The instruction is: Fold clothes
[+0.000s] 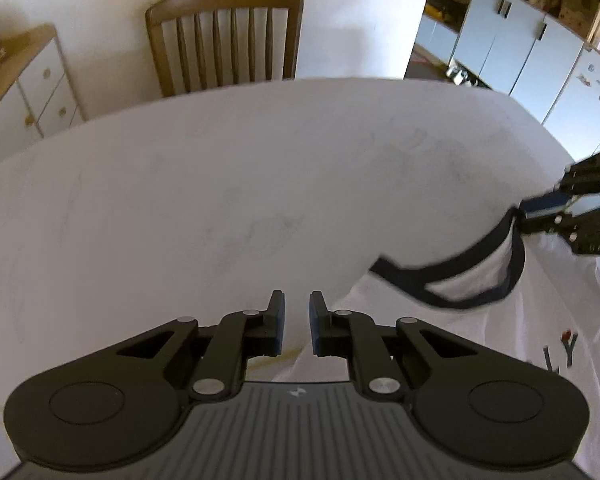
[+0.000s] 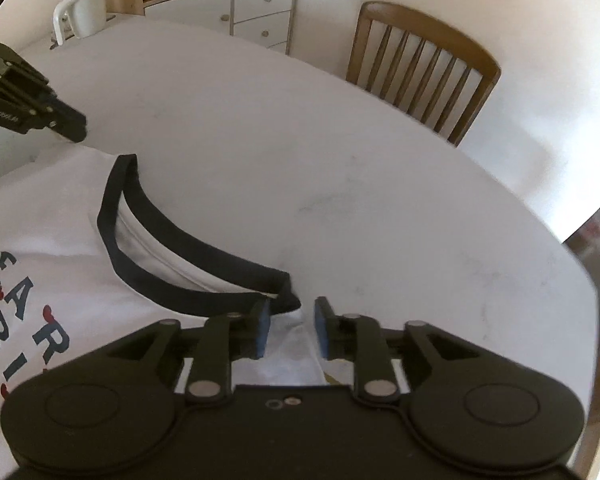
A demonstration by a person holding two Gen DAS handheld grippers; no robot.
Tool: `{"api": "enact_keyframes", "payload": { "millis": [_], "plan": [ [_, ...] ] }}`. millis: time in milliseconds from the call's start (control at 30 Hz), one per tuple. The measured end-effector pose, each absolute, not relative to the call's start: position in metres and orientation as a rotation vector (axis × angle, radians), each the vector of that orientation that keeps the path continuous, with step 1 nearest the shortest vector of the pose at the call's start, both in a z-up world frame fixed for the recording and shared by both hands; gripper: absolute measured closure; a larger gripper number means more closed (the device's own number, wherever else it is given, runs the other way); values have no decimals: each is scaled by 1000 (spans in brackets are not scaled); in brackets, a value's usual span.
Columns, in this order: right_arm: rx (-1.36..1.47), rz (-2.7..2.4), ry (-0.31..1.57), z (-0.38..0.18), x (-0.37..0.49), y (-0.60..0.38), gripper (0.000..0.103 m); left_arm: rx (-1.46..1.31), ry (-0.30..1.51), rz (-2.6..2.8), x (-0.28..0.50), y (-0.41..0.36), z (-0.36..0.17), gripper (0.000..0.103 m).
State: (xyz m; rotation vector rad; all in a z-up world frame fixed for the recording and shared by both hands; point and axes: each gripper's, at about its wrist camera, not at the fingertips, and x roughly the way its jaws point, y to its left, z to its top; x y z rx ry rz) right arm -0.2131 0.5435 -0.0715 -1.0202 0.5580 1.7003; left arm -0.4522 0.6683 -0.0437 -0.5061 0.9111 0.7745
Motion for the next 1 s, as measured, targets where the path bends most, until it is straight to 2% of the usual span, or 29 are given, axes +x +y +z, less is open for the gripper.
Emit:
{"api": "enact_keyframes", "payload": {
  "millis": [233, 300, 367, 433, 633, 1000],
  "plan": [
    [-1003, 1778, 607, -42, -243, 526, 0, -613, 923, 765, -495, 635, -45, 87],
    [-1014, 1821, 653, -39, -263, 522, 0, -653, 925, 741, -508, 623, -46, 76],
    [-1018, 1863, 668, -33, -287, 521, 0, -681, 924, 722, -521, 612, -47, 48],
    [-1003, 1907, 698, -25, -313, 520, 0, -680, 909, 729, -535, 598, -47, 40],
    [-1046, 1955, 650, -13, -398, 521, 0, -708, 875, 732, -571, 566, -53, 40],
    [-1286, 1723, 567, -57, -476, 552, 0, -749, 799, 600, -572, 509, -64, 40]
  ]
}}
